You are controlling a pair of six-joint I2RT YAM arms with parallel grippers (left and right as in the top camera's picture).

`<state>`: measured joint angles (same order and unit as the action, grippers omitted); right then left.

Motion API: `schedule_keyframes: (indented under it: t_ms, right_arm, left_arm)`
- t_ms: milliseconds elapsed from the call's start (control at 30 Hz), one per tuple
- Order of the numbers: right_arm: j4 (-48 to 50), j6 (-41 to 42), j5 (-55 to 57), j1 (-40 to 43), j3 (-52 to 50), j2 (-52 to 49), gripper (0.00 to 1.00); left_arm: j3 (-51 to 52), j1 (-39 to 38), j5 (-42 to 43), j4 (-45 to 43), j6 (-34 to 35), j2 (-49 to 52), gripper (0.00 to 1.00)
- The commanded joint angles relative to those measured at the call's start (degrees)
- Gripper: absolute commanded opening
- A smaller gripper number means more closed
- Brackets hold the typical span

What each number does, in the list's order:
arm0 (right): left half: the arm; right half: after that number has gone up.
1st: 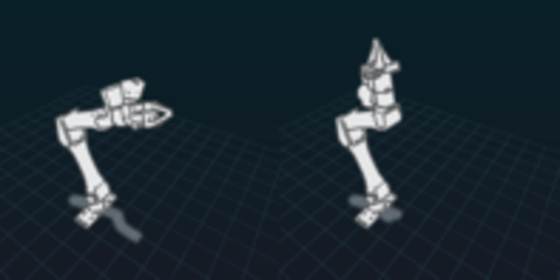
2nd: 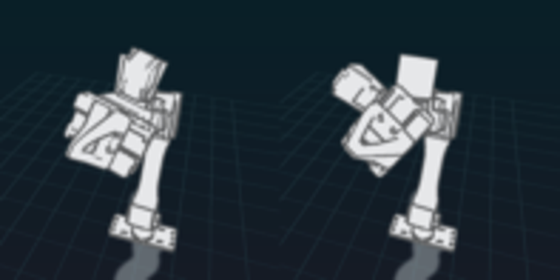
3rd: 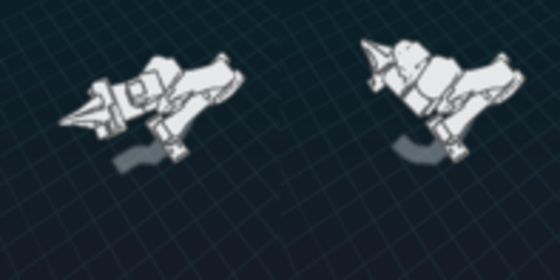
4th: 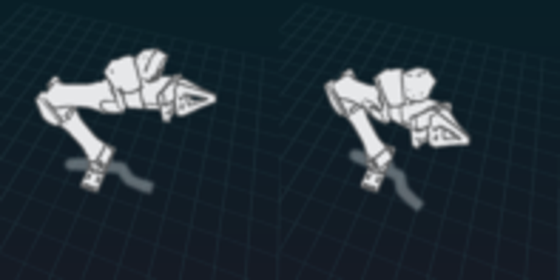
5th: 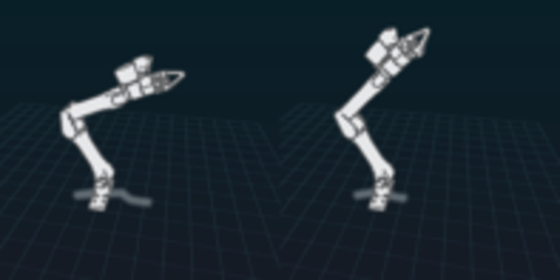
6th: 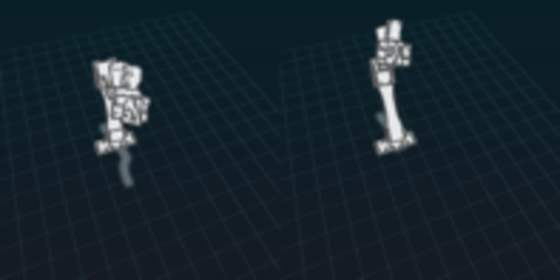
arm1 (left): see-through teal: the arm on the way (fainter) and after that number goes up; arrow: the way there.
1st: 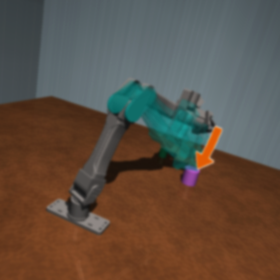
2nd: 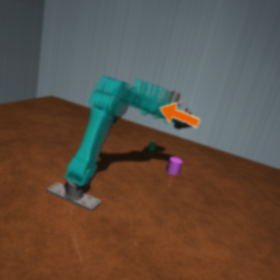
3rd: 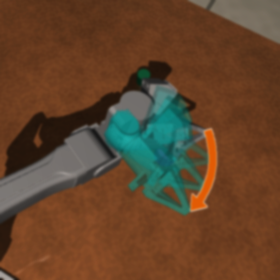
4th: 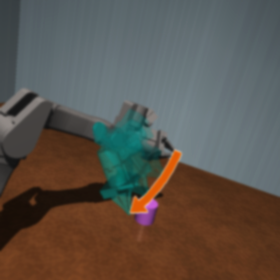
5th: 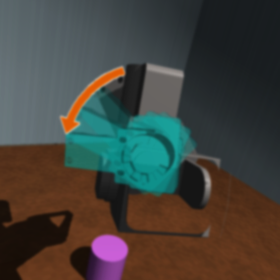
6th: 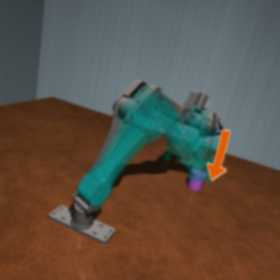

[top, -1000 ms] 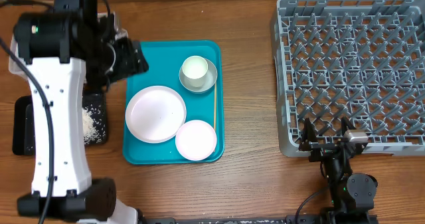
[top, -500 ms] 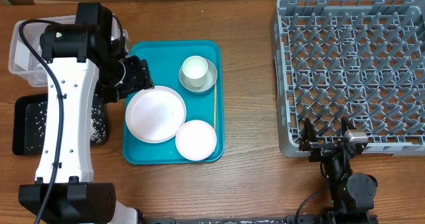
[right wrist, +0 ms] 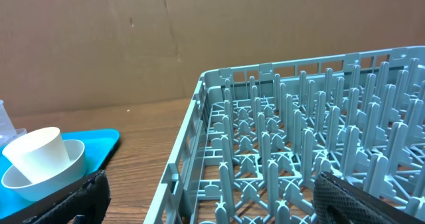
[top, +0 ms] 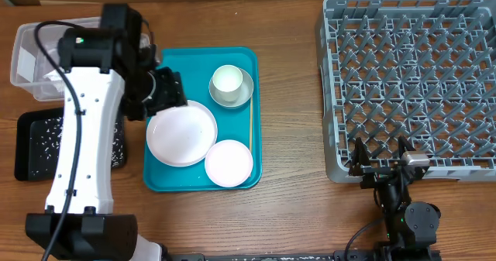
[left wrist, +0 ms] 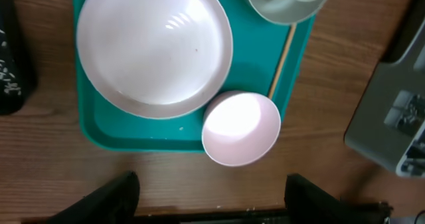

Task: Sort waste into correct bins and load items into the dishwasher

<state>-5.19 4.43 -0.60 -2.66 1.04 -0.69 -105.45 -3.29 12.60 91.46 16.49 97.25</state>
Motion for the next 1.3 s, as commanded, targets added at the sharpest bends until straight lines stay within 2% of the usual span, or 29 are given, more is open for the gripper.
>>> schedule_keyframes:
  t_ms: [0, 233, 500, 833, 1000, 1033, 1167, 1267]
  right_arm:
    - [0.3, -0.4, 0.5, 0.1, -0.6, 0.5, 1.0]
    - [0.3, -0.4, 0.5, 0.1, -0.6, 0.5, 1.0]
    - [0.3, -0.4, 0.5, 0.1, -0.6, 0.5, 1.0]
    - [0.3, -0.4, 0.5, 0.1, -0.6, 0.5, 1.0]
    - [0.4, -0.4, 0.5, 0.1, -0.6, 0.5, 1.0]
    - [0.3, -0.4, 0.5, 0.1, -0.6, 0.5, 1.0]
    - [0.3, -0.4, 0.5, 0.1, -0.6, 0.5, 1.0]
    - [0.3, -0.4, 0.5, 0.1, -0.6, 0.5, 1.0]
  left_arm:
    - [0.6, -4.0, -1.3, 2.1, -0.2, -0.6, 0.73]
    - [0.6, -9.4, -8.2, 4.4, 4.9, -1.3, 0.75]
    - [6.4, -10.2, -11.7, 4.7, 9.3, -4.1, 0.76]
    - [17.9, -10.2, -11.5, -7.9, 12.6, -5.1, 0.77]
    - [18.8, -10.2, -11.3, -11.3, 14.4, -5.0, 0.79]
    - [18.8, -10.2, -11.9, -12.5, 14.4, -5.0, 0.82]
    - [18.7, -8.6, -18.9, -17.4, 15.0, -5.0, 0.85]
    - [18.6, -4.6, -25.0, -19.5, 19.6, -5.0, 0.86]
